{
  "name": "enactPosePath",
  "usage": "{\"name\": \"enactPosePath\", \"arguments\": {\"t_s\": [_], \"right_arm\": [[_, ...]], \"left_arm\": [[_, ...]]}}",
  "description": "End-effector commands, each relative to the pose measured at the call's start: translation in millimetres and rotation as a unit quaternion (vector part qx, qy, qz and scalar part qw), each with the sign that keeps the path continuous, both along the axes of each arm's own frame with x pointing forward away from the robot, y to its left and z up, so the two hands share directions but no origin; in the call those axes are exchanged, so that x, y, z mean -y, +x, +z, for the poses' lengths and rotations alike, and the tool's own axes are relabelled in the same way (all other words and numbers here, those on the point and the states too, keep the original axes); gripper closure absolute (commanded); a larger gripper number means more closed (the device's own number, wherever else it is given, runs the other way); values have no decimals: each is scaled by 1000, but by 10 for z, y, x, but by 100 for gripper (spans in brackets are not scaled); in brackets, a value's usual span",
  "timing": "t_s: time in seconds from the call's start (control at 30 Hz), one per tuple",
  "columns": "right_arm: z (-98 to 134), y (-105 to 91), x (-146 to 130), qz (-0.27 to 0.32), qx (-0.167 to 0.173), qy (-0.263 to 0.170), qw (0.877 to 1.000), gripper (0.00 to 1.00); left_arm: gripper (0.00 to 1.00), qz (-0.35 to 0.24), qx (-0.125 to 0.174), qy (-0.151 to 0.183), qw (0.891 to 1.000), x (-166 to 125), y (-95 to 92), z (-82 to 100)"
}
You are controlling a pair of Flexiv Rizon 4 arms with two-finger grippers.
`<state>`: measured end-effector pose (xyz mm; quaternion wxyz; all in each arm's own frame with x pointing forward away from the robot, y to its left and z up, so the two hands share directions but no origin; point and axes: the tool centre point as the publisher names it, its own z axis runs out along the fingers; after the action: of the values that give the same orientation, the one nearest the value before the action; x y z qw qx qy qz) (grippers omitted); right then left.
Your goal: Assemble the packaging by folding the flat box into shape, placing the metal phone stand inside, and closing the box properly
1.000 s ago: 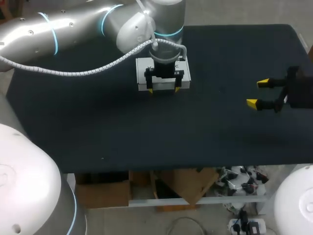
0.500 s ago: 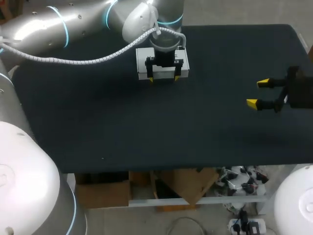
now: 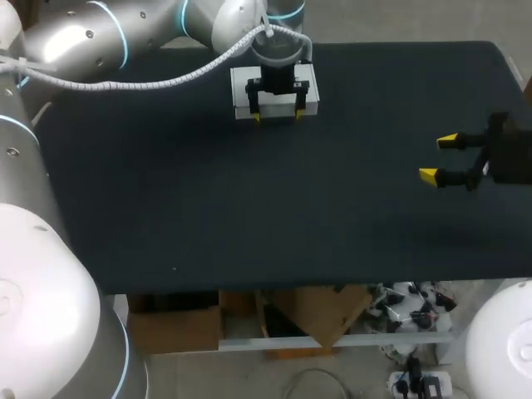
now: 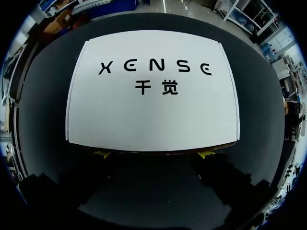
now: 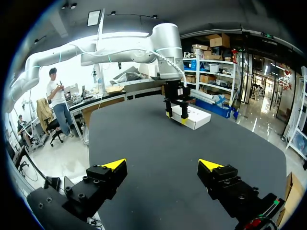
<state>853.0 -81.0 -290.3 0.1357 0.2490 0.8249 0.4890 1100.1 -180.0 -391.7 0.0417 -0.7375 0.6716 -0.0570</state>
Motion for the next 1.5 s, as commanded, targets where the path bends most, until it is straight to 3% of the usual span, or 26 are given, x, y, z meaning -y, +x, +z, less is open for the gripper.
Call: {"name": "enactPosePath", "arguments": {"t_s": [0.03, 0.2, 0.4, 0.7, 1.0, 1.13, 1.23, 1.27, 1.5], "right_arm": [[-4, -5, 10, 1, 1, 2, 1000, 0], [-4, -5, 10, 1, 1, 2, 1000, 0], [-4, -5, 10, 1, 1, 2, 1000, 0], [-4, -5, 10, 1, 1, 2, 1000, 0], [-4, -5, 10, 1, 1, 2, 1000, 0], [-4, -5, 10, 1, 1, 2, 1000, 0], [-4, -5, 10, 1, 1, 2, 1000, 0], [-4, -5, 10, 1, 1, 2, 1000, 0], [-4, -5, 10, 1, 1, 2, 1000, 0]], "left_arm": [[0, -11, 10, -8, 1000, -40, -15, 15], [0, -19, 28, -21, 999, -146, -166, 97], [0, -47, 66, -40, 996, -285, -449, 323], [0, -145, 127, -105, 976, -586, -809, 670], [0, -247, 213, -175, 929, -828, -932, 827], [0, -311, 253, -207, 893, -924, -969, 878], [0, -328, 263, -218, 881, -956, -986, 905], [0, -346, 266, -232, 869, -968, -993, 922], [0, -418, 288, -269, 819, -1028, -1058, 951]]}}
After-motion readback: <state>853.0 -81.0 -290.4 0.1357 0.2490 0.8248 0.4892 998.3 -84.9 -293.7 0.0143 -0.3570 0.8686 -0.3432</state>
